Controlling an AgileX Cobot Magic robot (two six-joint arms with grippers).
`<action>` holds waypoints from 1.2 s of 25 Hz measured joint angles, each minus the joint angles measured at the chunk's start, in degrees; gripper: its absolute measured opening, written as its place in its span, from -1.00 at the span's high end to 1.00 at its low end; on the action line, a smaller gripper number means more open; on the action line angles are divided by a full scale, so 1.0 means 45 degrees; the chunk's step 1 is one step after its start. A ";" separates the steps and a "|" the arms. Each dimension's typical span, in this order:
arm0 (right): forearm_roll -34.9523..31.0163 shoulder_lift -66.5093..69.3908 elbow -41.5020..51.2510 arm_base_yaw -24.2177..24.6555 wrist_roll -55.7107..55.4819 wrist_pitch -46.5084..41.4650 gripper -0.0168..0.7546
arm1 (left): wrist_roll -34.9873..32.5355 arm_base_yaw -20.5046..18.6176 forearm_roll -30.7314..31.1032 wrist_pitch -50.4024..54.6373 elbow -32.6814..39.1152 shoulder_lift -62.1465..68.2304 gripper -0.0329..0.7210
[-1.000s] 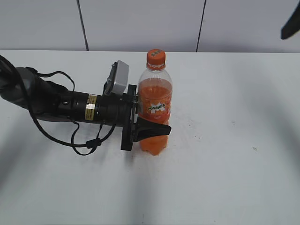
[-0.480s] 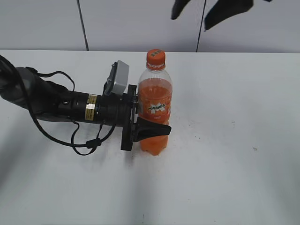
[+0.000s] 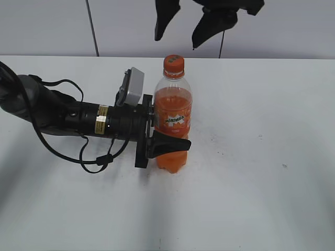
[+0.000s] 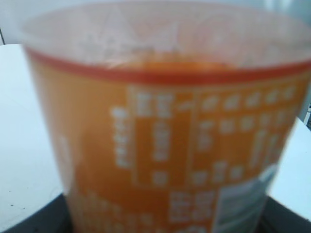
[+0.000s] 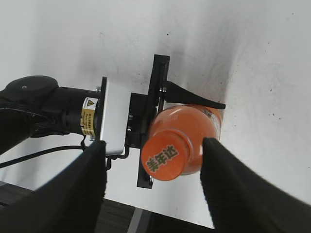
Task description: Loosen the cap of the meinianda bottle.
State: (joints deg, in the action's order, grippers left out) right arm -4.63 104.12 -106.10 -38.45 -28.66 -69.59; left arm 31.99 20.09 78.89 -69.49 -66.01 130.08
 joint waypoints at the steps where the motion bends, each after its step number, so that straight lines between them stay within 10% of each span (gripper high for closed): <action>1: 0.0114 0.0000 0.0033 -0.0061 -0.0006 0.0000 -0.23 | 0.0000 0.0000 0.0000 0.0000 0.0000 0.0000 -0.19; 30: 0.0357 0.0470 0.0905 -0.0282 -0.0160 0.0135 -0.16 | 0.0000 0.0000 0.0000 -0.0012 0.0000 0.0000 -0.19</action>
State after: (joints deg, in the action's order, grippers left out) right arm -3.02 106.24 -102.02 -39.71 -29.38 -68.99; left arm 31.99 20.09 78.89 -69.54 -66.01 130.08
